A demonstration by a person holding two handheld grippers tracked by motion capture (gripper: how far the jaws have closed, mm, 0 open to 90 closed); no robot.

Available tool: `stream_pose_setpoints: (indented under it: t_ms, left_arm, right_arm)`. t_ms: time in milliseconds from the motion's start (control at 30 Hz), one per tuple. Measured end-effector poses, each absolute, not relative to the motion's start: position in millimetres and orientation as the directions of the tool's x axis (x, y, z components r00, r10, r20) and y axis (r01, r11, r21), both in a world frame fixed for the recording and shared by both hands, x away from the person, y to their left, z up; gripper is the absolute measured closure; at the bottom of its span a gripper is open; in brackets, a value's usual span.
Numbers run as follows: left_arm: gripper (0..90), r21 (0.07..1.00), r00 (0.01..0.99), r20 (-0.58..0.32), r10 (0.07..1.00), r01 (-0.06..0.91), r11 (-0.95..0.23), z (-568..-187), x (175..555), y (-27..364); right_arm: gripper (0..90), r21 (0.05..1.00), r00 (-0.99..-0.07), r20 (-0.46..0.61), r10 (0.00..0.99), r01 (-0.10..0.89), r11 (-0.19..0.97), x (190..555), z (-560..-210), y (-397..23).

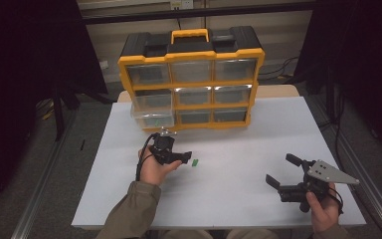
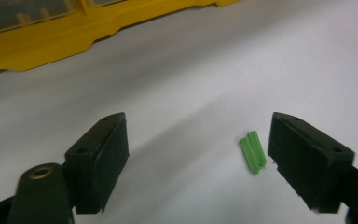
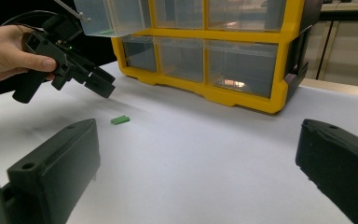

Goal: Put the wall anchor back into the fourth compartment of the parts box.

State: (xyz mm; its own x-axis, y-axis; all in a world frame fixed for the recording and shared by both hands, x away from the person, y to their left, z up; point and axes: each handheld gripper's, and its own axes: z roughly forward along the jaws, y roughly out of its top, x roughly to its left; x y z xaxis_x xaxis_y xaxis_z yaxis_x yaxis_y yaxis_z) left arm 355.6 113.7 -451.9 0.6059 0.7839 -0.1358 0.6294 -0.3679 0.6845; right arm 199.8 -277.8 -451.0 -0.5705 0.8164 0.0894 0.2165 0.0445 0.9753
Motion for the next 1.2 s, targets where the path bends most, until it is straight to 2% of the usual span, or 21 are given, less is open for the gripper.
stream_pose_setpoints:
  t_ms: [67,467,767,900,1000,1200]
  left_arm:
    - [21.7,0.676,0.61,-0.127,0.782,0.63,-0.382,-453.9,354.3,113.0]
    - [39.4,0.686,0.637,-0.122,0.761,0.608,-0.399,-466.1,349.6,102.3]
    - [45.3,0.691,0.639,-0.117,0.761,0.602,-0.4,-474.0,346.5,95.4]
    - [44.4,0.691,0.646,-0.141,0.75,0.607,-0.392,-476.3,346.3,94.1]
    - [48.1,0.669,0.658,-0.135,0.741,0.612,-0.421,-476.6,347.2,95.1]
    - [56.1,0.669,0.63,-0.128,0.766,0.625,-0.402,-475.4,347.2,97.7]
  right_arm:
    - [0.0,0.976,-0.574,0.087,0.814,0.213,0.046,200.1,-451.1,-277.9]
    - [0.0,0.975,-0.574,0.089,0.814,0.216,0.045,200.0,-451.1,-277.7]
    - [0.0,0.975,-0.575,0.089,0.813,0.216,0.046,200.0,-451.2,-277.6]
    - [0.0,0.976,-0.573,0.083,0.815,0.213,0.05,200.3,-451.3,-277.6]
    - [0.0,0.975,-0.571,0.085,0.817,0.217,0.05,200.2,-451.5,-277.8]
    - [0.0,0.976,-0.572,0.083,0.816,0.214,0.051,200.2,-451.4,-277.7]
